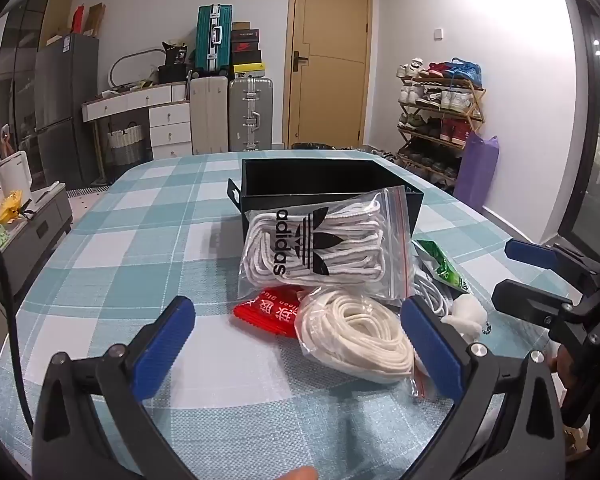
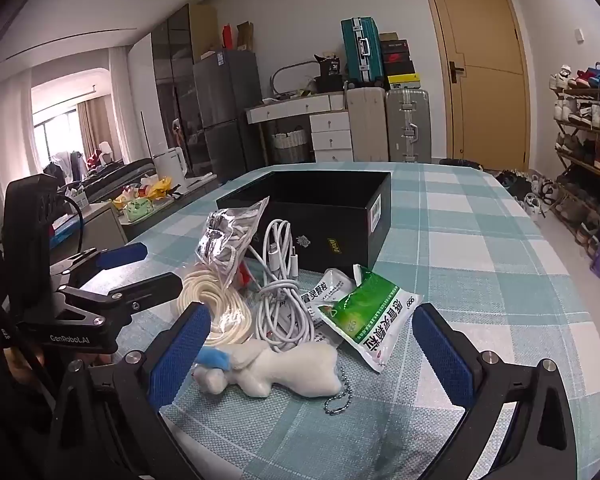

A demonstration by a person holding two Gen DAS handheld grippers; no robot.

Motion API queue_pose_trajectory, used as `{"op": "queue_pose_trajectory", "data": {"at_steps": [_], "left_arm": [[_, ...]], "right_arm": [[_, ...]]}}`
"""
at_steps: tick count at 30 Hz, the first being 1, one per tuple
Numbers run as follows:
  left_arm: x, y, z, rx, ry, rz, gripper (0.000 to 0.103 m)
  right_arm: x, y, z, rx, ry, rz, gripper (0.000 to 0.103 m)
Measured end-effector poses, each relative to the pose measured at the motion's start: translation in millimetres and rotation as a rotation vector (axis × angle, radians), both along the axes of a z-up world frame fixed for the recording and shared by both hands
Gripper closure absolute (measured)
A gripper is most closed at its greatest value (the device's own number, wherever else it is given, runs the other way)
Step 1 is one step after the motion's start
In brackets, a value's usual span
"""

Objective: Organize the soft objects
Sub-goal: 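Move the right gripper toward the white plush toy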

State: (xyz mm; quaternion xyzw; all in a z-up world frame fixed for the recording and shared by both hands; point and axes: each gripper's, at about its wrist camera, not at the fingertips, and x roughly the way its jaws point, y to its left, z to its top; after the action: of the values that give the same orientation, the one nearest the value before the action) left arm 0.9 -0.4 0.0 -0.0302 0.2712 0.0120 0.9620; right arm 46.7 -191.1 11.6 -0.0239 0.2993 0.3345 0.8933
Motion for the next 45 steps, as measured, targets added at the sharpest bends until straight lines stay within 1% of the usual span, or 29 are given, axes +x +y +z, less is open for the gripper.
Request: {"op": "queue_pose_trajectory", "data": {"at_steps": [2,5,6,8,13,15,24,30,37,45], "left_arm": [[2,-1,0,-0.006,0.001,0.000,0.000],[8,-7,-3,-0.006,0.005,0.001,0.000],[6,-2,-1,-0.023,-0.002,-0.003,0.000],[3,-1,-1,-0.026,-0.007,-0.005,0.000],[4,-5,0,-0.019,-0.009,-0.004,0.000],[0,1,-1,-0.021,-0.017,-0.013,0.000],[-3,-5,0,0.007,-0.024,-0.026,0.000],[-2,-4,0,-0.007,-0.020,-0.027,0.000],[-2,-7,-2,0.019,-0.021,-0.031,0.000],[-3,-10,-1,0.029,-0.017,-0.041,0.000]], "right_arm": [[3,-3,-1,0.005,0.007,0.001,0.000],[0,1,-1,-0.027,-0.004,-0.002,0.000],[-1,1,0,-0.030,-0.008,-0.003,0.000],[-1,2,-1,-0.025,-0.007,-0.003,0.000],[-2,-1,0,-0.018,-0.003,-0.005,0.000],[-1,-1,-1,-0.018,0.004,-0.002,0.000],[-1,5,-9,-0.044,0.024,0.010,0.000],[-2,8,-11,-0.066,0.025,0.008,0.000],[1,9,-15,-0.080,0.036,0.002,0.000],[1,10,-18,-0.093,0.044,-0.005,0.000]]}}
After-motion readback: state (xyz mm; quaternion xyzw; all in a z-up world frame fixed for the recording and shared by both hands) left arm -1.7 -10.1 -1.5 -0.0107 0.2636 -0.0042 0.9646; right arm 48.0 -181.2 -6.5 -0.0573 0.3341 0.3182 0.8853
